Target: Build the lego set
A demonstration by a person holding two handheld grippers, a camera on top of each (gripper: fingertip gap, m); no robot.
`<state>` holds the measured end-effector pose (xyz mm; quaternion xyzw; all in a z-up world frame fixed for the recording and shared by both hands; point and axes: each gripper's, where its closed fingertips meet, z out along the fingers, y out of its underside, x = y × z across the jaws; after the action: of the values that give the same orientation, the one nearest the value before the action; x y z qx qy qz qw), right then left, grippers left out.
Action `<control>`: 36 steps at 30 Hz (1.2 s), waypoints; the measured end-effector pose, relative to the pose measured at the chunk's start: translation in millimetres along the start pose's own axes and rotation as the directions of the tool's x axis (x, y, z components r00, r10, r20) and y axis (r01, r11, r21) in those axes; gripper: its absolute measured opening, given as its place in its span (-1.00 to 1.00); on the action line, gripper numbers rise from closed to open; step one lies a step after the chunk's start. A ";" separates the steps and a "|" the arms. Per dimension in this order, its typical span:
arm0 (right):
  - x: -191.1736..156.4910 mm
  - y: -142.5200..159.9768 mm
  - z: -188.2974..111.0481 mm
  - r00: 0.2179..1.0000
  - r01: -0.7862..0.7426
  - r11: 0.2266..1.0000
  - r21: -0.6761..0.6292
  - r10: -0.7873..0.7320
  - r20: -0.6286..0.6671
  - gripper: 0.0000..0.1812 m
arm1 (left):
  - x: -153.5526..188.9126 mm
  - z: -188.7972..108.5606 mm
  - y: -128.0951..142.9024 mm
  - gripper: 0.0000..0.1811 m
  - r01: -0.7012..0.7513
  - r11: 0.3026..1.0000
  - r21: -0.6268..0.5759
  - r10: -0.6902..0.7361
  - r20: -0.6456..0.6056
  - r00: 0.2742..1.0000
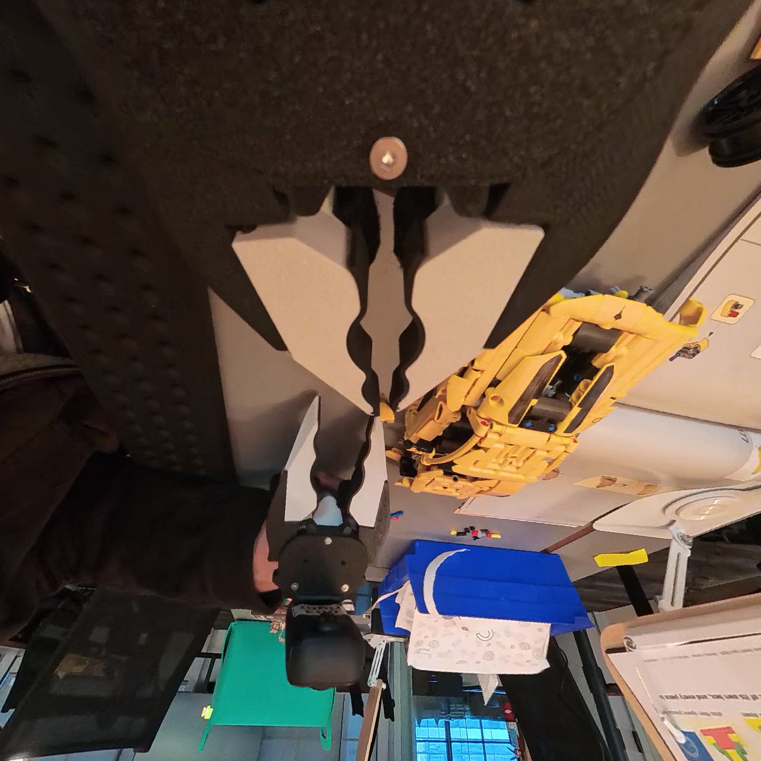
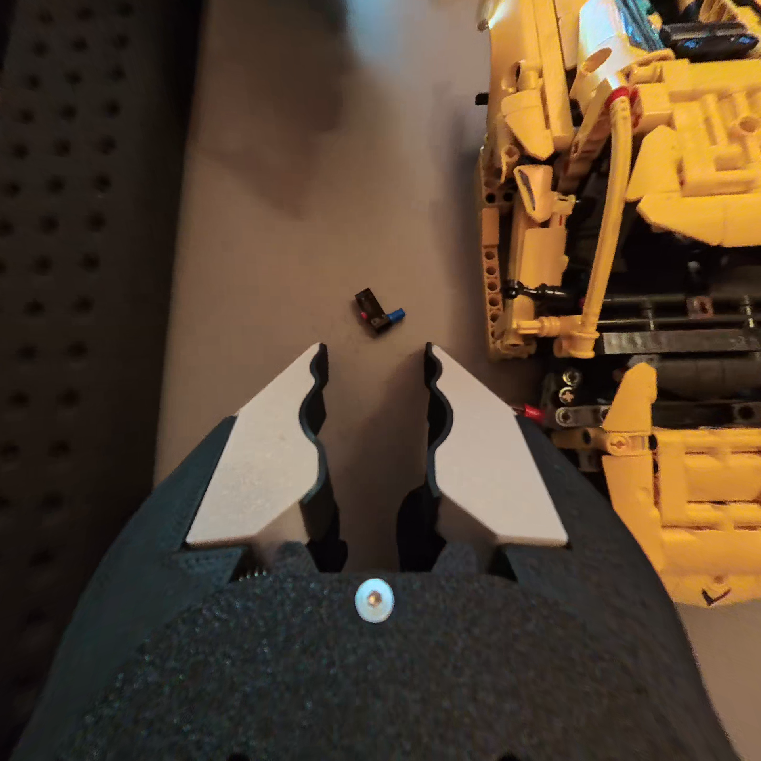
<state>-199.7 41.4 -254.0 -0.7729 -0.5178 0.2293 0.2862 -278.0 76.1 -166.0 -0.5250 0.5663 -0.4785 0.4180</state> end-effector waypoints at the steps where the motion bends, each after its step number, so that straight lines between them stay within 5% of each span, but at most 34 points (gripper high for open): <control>1: -0.2 0.5 0.7 1.000 -0.005 1.000 -0.006 0.005 -0.001 -0.50 | -0.8 -0.3 0.0 -0.95 0.001 1.000 0.000 -0.001 0.003 1.000; 9: -43.4 -20.1 1.6 0.967 -0.103 0.995 0.002 0.100 0.234 -0.62 | -0.8 0.8 3.1 -0.95 0.000 1.000 -0.012 0.000 0.001 1.000; 14: -11.5 -13.5 -2.2 0.996 -0.060 0.998 0.016 0.059 0.071 -0.63 | -1.2 0.4 3.4 -0.95 0.002 1.000 -0.014 -0.002 -0.001 1.000; 21: -46.9 -16.4 2.7 0.959 -0.102 0.994 -0.026 0.106 0.264 -0.73 | -0.7 1.1 4.8 -0.95 0.002 1.000 -0.020 -0.002 -0.004 1.000; 31: -10.1 -16.6 8.6 0.997 -0.045 0.999 0.001 0.045 0.059 -0.75 | -0.4 1.5 6.0 -0.95 0.003 1.000 -0.027 -0.004 -0.007 1.000; 36: -30.0 -15.3 16.0 0.990 0.001 1.000 -0.012 0.001 0.138 -0.84 | -1.0 1.4 5.6 -0.95 0.004 1.000 -0.026 -0.004 -0.004 1.000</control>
<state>-231.2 21.4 -253.6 -0.7570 -0.5377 0.2792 0.2448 -277.6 76.8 -171.7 -0.5304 0.5723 -0.4731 0.4090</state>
